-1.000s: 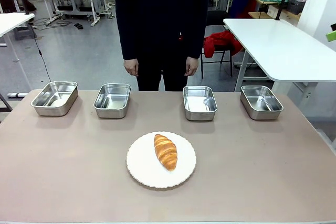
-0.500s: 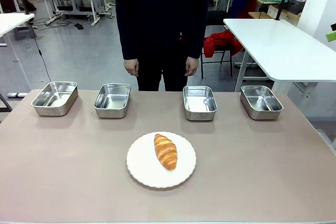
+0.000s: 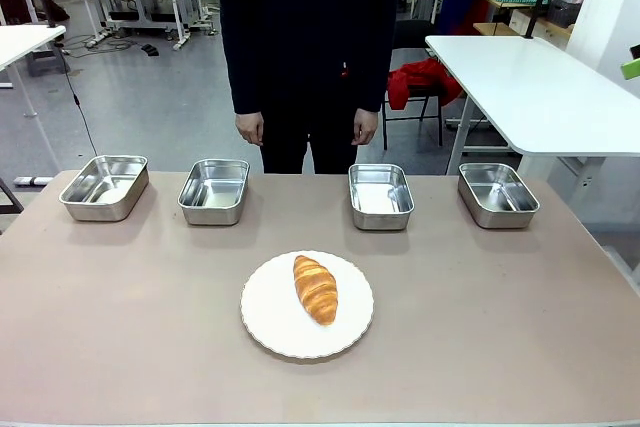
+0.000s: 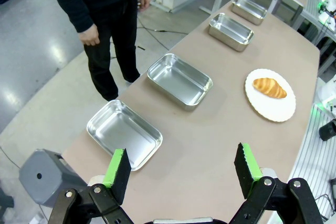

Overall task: Place the bread in the container.
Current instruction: Place the Butter Roll into the Airtight Container indicated by the human.

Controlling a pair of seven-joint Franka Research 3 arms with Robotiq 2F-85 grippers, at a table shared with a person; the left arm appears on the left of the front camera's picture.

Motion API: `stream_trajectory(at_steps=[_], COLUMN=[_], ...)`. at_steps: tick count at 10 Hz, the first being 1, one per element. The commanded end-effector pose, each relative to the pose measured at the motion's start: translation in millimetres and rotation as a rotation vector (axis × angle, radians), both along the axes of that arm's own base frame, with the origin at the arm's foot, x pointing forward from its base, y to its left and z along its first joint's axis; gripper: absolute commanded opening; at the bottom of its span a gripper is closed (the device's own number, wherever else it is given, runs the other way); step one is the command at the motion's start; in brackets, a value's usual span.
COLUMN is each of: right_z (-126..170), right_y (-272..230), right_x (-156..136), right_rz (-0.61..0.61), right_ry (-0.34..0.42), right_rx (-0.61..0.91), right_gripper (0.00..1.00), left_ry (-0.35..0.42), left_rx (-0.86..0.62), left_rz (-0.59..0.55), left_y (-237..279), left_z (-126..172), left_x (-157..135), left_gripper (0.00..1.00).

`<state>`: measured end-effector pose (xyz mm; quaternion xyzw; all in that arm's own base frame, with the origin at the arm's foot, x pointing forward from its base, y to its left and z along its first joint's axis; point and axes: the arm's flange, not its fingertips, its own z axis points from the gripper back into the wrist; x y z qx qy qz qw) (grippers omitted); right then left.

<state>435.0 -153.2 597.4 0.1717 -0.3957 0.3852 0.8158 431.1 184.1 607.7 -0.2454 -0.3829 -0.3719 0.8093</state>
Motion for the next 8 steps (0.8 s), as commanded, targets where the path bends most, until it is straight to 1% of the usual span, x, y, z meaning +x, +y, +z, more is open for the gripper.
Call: stream_trajectory(at_steps=[1, 8], right_z=[0.3, 0.3], right_y=[0.5, 0.5], right_x=[1.0, 1.0], right_rz=[0.003, 0.003], right_ry=[-0.008, -0.008], right_rx=[0.008, 0.008], right_gripper=[1.0, 1.0], left_ry=[-0.01, -0.01], left_rx=[0.0, 0.0], left_rz=[-0.013, -0.013], left_y=[-0.3, -0.3], left_z=[0.5, 0.5], left_x=[-2.0, -2.0], left_gripper=[1.0, 1.0])
